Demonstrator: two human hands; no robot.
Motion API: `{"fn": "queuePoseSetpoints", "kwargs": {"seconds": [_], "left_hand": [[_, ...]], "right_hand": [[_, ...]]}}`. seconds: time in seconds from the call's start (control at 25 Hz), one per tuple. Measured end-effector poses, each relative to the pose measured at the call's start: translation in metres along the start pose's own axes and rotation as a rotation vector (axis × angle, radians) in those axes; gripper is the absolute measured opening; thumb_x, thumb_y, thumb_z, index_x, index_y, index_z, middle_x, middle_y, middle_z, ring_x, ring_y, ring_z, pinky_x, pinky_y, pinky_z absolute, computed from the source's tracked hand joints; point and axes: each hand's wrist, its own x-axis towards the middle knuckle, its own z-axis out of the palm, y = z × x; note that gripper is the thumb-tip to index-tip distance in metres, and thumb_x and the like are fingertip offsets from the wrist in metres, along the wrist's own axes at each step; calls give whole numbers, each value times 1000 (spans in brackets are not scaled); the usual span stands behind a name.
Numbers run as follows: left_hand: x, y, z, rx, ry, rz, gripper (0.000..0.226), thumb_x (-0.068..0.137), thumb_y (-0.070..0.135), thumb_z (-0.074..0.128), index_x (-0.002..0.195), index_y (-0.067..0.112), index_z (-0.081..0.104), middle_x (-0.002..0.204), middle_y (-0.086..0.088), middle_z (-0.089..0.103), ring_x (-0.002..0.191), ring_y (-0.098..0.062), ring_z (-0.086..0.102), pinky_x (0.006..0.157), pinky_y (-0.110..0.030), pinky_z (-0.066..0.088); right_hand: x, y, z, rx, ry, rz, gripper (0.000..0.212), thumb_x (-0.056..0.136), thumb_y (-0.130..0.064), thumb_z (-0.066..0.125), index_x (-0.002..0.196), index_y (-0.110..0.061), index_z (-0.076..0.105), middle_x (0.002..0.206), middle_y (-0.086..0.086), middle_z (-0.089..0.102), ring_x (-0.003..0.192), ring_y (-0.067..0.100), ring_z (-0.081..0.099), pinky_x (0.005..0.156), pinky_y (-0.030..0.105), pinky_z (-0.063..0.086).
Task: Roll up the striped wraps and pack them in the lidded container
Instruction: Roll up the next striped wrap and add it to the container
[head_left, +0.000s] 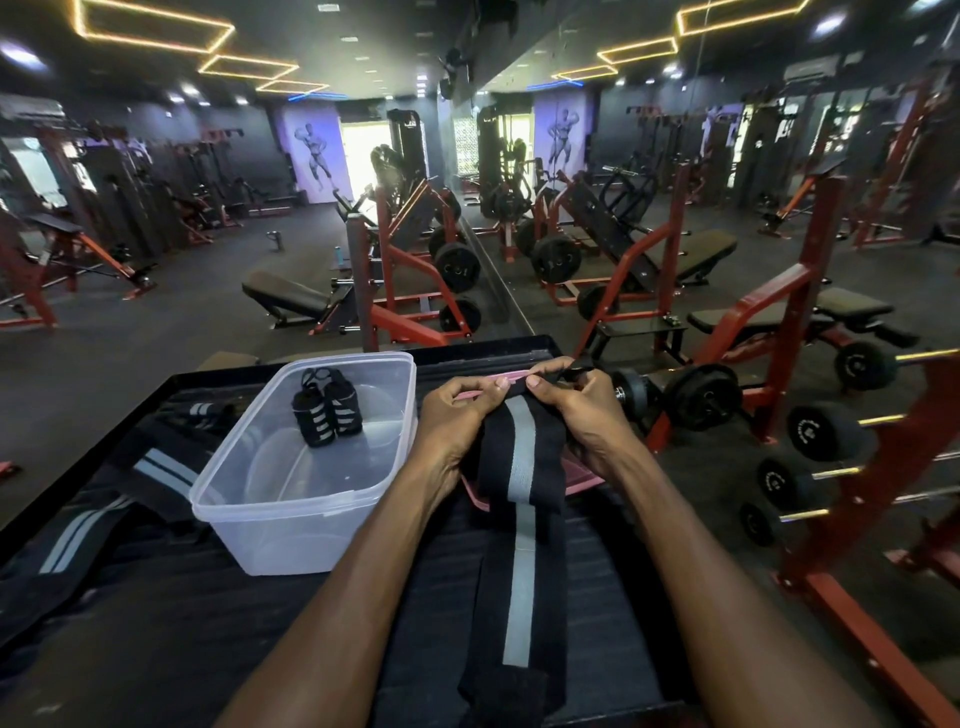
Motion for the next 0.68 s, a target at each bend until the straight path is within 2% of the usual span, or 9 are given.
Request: {"fn": "queuePoseSetpoints", "kwargs": {"seconds": [0.08, 0.16, 0.28, 0.4, 0.52, 0.6, 0.68], "left_hand": [[-2, 1, 0, 2, -13, 32, 20, 78, 20, 83, 91, 7, 75, 96, -17, 76, 87, -26, 71, 91, -47, 56], [-3, 1, 0, 31, -7, 73, 7, 79, 16, 83, 76, 17, 76, 87, -11, 76, 84, -22, 69, 88, -42, 56], [-1, 0, -3, 48, 7, 85, 19, 79, 15, 83, 64, 21, 73, 81, -7, 73, 80, -20, 66, 83, -39, 54], [-1, 0, -4, 71, -6, 93, 18, 83, 19, 80, 67, 19, 72, 76, -3, 72, 76, -16, 64, 77, -35, 51], [-3, 2, -4, 71, -42, 98, 12, 84, 23, 78, 77, 15, 73, 79, -2, 74, 76, -15, 66, 77, -33, 52], [-3, 3, -3, 69, -79, 97, 4, 84, 19, 78, 81, 18, 77, 85, -3, 77, 81, -15, 68, 82, -35, 55], [-2, 1, -3, 71, -96, 107, 6, 84, 16, 78, 80, 20, 79, 90, -6, 78, 87, -18, 69, 92, -42, 54]], "right_hand": [[-1, -2, 0, -19, -1, -24, 19, 86, 8, 66, 77, -9, 67, 70, 4, 70, 66, 11, 66, 65, 24, 54], [-2, -2, -1, -27, -13, -29, 18, 86, 9, 65, 78, -7, 66, 66, 3, 68, 62, 9, 65, 60, 23, 52], [-3, -4, -3, -41, -69, -14, 16, 85, 9, 66, 85, -7, 67, 67, 3, 66, 58, 7, 62, 56, 20, 50], [-3, -2, -6, -141, -121, -53, 19, 85, 8, 68, 87, -11, 70, 76, 5, 69, 72, 12, 65, 66, 23, 52], [1, 1, -9, -222, -91, -143, 17, 83, 8, 68, 86, -8, 73, 87, 10, 71, 82, 15, 66, 76, 26, 54], [1, 1, -10, -256, -66, -196, 17, 83, 9, 67, 85, -6, 72, 89, 9, 70, 82, 10, 66, 75, 22, 52], [0, -1, -10, -273, -61, -222, 16, 83, 11, 66, 85, -4, 71, 88, 6, 69, 80, 5, 64, 73, 17, 50]]}}
